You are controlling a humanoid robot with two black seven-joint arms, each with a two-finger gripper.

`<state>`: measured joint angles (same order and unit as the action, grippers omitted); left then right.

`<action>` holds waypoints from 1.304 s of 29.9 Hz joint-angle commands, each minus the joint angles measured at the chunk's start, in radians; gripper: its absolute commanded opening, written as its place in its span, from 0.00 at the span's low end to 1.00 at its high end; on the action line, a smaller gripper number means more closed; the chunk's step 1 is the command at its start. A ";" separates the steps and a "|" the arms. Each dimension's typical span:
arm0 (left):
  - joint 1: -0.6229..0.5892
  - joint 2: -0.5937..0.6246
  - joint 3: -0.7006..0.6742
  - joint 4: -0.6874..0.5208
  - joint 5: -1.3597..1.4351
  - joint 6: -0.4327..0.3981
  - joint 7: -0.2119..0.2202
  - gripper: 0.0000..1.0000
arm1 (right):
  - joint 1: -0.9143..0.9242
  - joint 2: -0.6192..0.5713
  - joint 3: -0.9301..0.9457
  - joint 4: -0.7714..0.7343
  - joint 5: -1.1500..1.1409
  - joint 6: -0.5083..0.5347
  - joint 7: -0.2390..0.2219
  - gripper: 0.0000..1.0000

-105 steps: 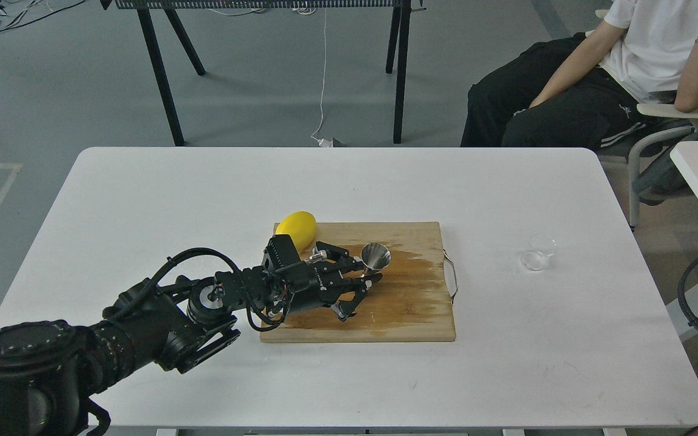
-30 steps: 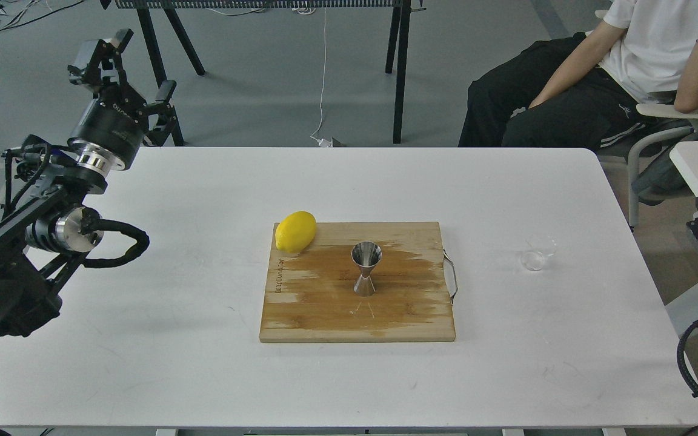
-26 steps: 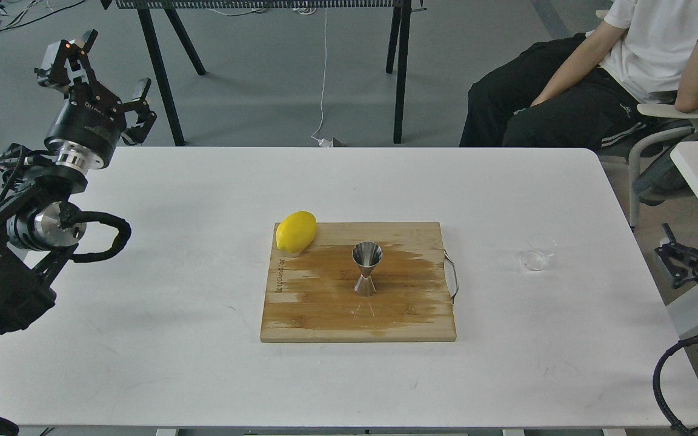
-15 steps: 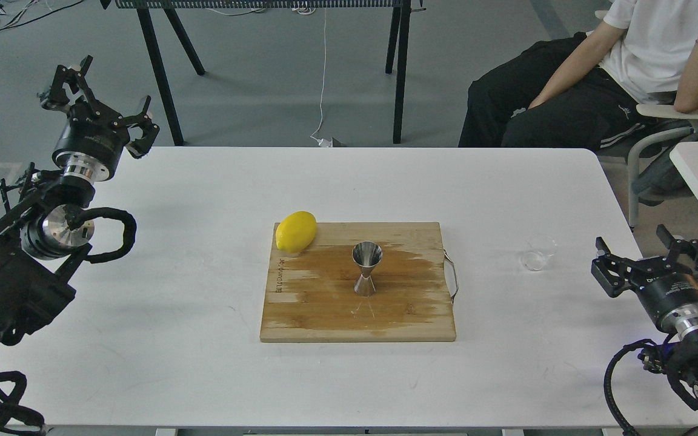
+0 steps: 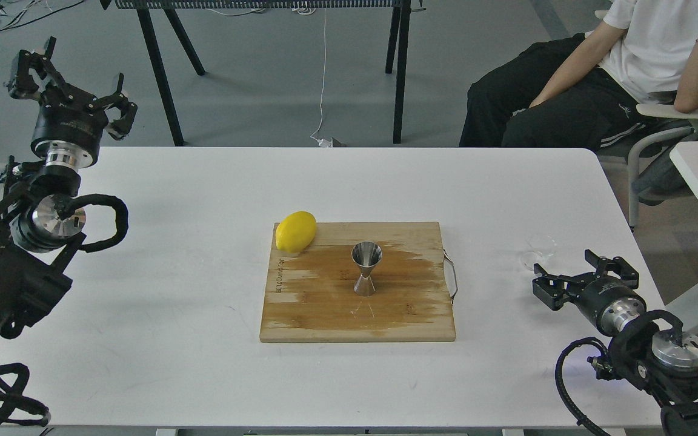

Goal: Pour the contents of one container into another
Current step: 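Move the right gripper toward the small clear glass cup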

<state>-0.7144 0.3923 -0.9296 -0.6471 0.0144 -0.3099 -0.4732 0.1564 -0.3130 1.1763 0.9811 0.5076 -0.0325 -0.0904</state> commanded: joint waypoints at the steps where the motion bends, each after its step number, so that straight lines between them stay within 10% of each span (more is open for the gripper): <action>1: -0.005 0.000 -0.001 0.000 0.001 0.000 -0.002 1.00 | 0.034 0.031 0.005 -0.051 0.000 -0.007 0.003 1.00; 19: -0.014 0.005 -0.001 -0.005 0.001 -0.005 -0.005 1.00 | 0.167 0.058 -0.044 -0.196 -0.001 0.014 -0.002 0.95; 26: -0.016 0.014 -0.003 -0.009 0.001 0.002 -0.004 1.00 | 0.181 0.086 -0.044 -0.231 -0.001 0.014 -0.005 0.59; 39: -0.022 0.036 -0.003 -0.011 0.001 0.002 -0.002 1.00 | 0.180 0.092 -0.040 -0.239 0.000 0.014 -0.009 0.52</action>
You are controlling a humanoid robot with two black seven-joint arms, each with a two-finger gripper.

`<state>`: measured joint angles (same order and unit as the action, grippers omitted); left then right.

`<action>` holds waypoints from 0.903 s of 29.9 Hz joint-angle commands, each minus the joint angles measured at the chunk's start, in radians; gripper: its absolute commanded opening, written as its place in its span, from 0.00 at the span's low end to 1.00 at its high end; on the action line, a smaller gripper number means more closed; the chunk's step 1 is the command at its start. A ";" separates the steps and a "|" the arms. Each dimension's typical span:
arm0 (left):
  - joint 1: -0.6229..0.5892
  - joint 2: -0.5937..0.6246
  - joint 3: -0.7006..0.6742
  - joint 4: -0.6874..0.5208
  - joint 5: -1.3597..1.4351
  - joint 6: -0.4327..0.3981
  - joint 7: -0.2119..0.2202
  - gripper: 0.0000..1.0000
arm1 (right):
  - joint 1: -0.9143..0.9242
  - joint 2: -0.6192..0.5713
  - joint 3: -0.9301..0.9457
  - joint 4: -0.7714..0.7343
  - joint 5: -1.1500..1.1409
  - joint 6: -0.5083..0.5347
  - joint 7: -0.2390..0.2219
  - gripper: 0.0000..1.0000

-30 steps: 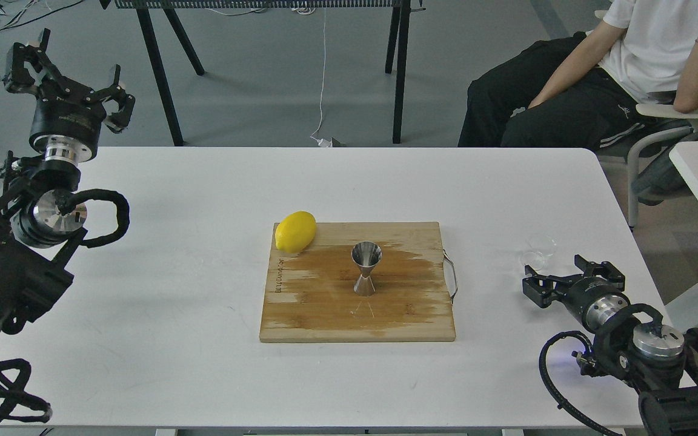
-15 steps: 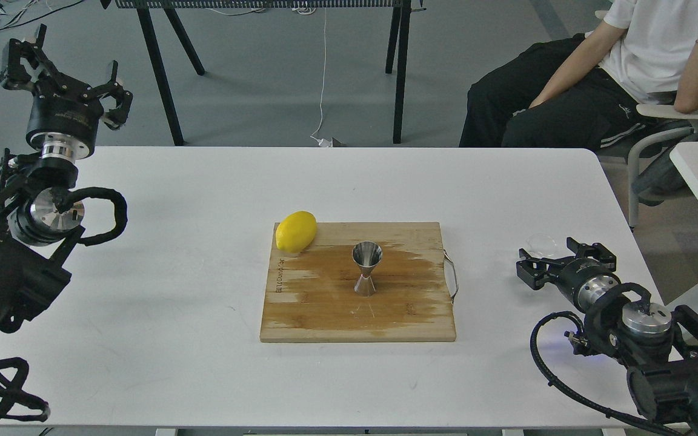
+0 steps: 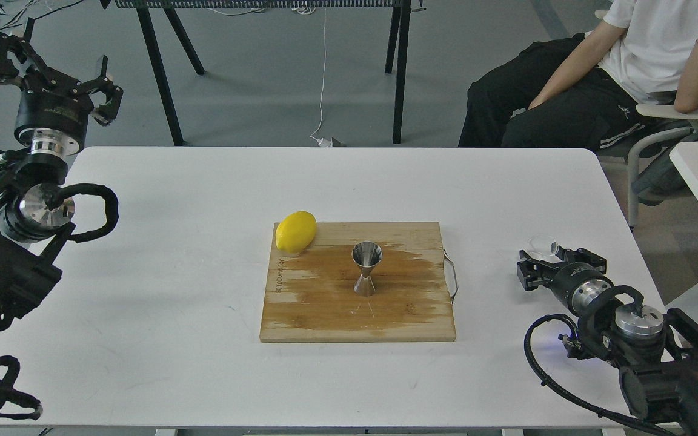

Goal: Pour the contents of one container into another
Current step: 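Move the right gripper toward the small clear glass cup, then grasp the clear glass cup with the right gripper and lift it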

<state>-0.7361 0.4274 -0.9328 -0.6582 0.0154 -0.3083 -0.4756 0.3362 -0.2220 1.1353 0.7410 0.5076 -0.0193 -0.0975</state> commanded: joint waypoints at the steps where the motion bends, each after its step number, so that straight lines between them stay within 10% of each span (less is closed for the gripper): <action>1: 0.000 0.001 0.000 0.000 0.000 0.000 0.000 1.00 | 0.000 0.001 0.001 0.001 0.000 0.001 -0.002 0.49; 14: -0.002 0.014 0.002 -0.001 0.000 0.000 0.002 1.00 | -0.009 -0.002 -0.006 0.080 -0.003 0.042 -0.056 0.31; 27: 0.000 0.016 0.003 -0.001 0.000 0.002 0.000 1.00 | -0.098 -0.068 -0.038 0.592 -0.107 -0.102 -0.053 0.29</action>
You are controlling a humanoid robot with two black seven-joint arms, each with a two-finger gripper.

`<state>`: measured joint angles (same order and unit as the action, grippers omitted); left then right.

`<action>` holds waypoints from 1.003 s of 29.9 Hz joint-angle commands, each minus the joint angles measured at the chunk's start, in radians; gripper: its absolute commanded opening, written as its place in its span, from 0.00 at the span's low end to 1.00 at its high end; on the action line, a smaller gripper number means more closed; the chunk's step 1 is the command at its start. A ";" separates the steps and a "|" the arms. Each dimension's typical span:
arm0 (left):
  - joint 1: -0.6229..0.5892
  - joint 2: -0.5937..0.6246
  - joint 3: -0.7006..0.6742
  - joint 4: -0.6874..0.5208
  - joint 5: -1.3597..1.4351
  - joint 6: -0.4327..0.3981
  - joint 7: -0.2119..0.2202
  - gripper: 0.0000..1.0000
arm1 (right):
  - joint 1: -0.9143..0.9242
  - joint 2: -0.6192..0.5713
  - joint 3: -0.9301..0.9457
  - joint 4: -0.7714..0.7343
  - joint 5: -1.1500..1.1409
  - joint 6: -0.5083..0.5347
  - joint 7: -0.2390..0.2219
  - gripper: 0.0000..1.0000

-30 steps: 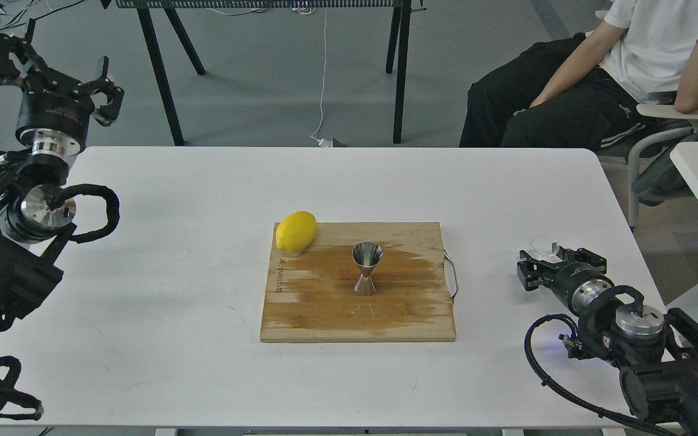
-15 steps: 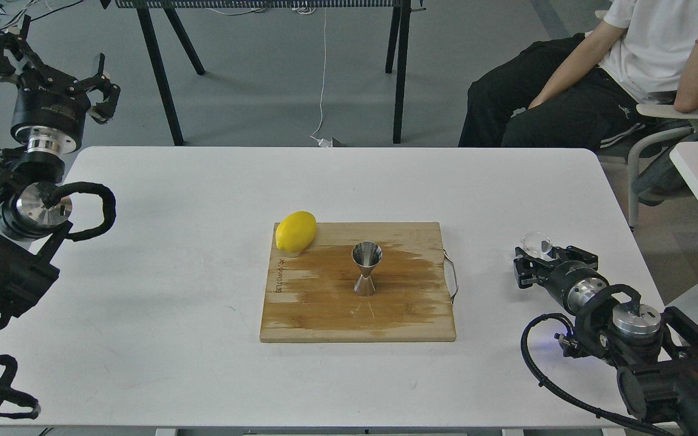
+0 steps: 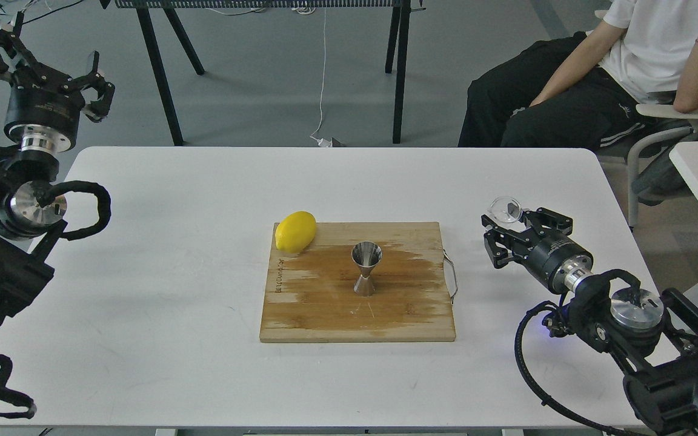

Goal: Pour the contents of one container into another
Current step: 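Grasp the clear glass cup with the right gripper and lift it, then bring the held glass cup above the jigger on the board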

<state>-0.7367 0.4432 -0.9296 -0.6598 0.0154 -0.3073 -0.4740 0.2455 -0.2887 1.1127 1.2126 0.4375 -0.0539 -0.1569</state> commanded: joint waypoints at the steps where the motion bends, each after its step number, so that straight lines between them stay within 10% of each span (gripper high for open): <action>1: 0.000 0.002 0.000 0.000 0.000 0.000 -0.002 1.00 | -0.008 -0.001 -0.017 0.146 -0.052 -0.085 0.007 0.29; 11: 0.002 0.012 0.002 0.000 0.000 -0.001 0.000 1.00 | 0.049 0.060 -0.157 0.329 -0.377 -0.309 0.007 0.28; 30: 0.003 0.017 0.005 0.000 0.000 0.000 -0.002 1.00 | 0.172 0.095 -0.361 0.324 -0.695 -0.392 0.010 0.28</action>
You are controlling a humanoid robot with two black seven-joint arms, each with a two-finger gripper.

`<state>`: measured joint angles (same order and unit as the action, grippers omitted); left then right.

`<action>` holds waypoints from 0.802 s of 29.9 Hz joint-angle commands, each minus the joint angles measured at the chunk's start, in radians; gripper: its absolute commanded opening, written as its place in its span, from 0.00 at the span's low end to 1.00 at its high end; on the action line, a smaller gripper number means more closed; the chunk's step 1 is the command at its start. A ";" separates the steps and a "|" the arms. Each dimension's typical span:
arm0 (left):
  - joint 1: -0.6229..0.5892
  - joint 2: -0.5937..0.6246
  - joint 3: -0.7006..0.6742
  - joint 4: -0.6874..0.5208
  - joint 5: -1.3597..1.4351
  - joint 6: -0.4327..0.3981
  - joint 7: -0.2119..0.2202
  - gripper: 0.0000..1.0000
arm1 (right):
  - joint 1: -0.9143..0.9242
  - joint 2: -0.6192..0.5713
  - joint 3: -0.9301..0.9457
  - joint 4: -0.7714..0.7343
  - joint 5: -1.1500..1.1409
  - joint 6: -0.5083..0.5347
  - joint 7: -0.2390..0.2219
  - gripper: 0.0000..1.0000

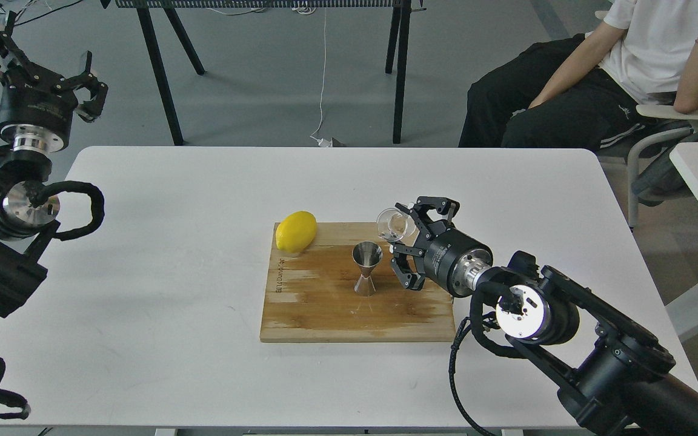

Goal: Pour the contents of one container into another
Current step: 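Bring the held glass cup above the jigger on the board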

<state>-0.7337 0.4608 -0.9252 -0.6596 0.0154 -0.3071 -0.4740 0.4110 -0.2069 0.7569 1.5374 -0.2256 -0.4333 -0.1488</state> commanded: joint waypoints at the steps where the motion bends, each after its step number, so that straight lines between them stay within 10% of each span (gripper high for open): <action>1: 0.002 0.001 0.000 0.000 0.001 0.000 -0.002 1.00 | 0.008 0.017 -0.007 0.000 -0.049 -0.019 0.002 0.28; 24: 0.007 0.007 0.003 0.000 0.001 -0.001 -0.002 1.00 | 0.043 -0.011 -0.102 0.000 -0.314 -0.027 0.003 0.28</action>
<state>-0.7271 0.4668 -0.9219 -0.6596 0.0169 -0.3083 -0.4755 0.4538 -0.2177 0.6591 1.5401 -0.4924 -0.4589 -0.1447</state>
